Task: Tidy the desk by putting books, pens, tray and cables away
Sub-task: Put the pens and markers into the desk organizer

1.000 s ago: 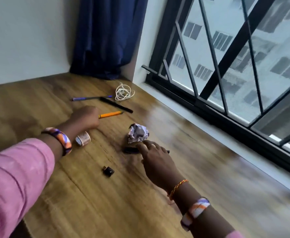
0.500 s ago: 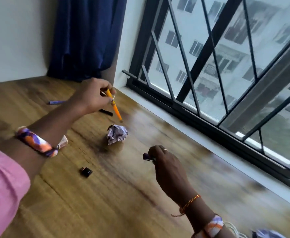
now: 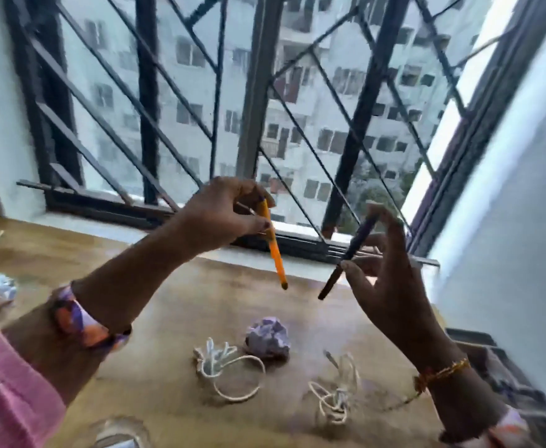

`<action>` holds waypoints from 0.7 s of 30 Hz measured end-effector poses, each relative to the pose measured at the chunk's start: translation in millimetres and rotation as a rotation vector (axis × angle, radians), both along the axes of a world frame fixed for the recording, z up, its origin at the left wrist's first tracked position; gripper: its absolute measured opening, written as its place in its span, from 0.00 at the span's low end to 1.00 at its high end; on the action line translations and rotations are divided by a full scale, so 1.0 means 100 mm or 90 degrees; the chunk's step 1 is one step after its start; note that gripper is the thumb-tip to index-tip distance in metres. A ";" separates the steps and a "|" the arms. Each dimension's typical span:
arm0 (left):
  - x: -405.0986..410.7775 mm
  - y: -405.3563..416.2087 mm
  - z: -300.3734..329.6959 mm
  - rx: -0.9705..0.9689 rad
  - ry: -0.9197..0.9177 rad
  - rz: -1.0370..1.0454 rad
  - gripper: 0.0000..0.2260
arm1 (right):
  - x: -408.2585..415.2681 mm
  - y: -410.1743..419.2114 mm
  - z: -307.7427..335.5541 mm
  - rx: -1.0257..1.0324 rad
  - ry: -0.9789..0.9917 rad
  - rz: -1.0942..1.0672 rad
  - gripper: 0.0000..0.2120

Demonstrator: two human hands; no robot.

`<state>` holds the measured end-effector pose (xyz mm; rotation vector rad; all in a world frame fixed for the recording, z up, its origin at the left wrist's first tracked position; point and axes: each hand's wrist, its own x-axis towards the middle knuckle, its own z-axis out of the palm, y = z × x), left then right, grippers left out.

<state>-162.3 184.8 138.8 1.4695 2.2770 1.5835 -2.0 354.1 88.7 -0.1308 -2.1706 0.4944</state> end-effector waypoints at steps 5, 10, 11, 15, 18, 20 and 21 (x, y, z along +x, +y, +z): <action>0.95 1.28 -0.04 0.021 0.023 -0.104 0.09 | 1.09 0.81 0.03 -0.045 0.093 -0.184 0.28; 1.73 2.23 -0.28 0.003 0.064 -0.130 0.07 | 1.77 1.35 -0.07 -0.098 0.095 -0.310 0.24; 1.83 2.37 -0.32 -0.004 0.079 -0.128 0.07 | 1.84 1.41 -0.09 -0.108 0.080 -0.331 0.23; 2.02 2.77 -0.52 -0.043 0.139 -0.089 0.07 | 1.87 1.54 -0.21 -0.083 -0.023 -0.400 0.21; 2.04 2.97 -0.66 -0.073 0.161 -0.073 0.06 | 1.71 1.67 -0.31 -0.043 -0.080 -0.423 0.20; 2.00 3.03 -0.74 -0.089 0.165 -0.078 0.07 | 1.60 1.73 -0.34 -0.041 -0.131 -0.436 0.19; 1.97 3.05 -0.77 -0.104 0.165 -0.085 0.08 | 1.54 1.74 -0.35 -0.041 -0.162 -0.432 0.20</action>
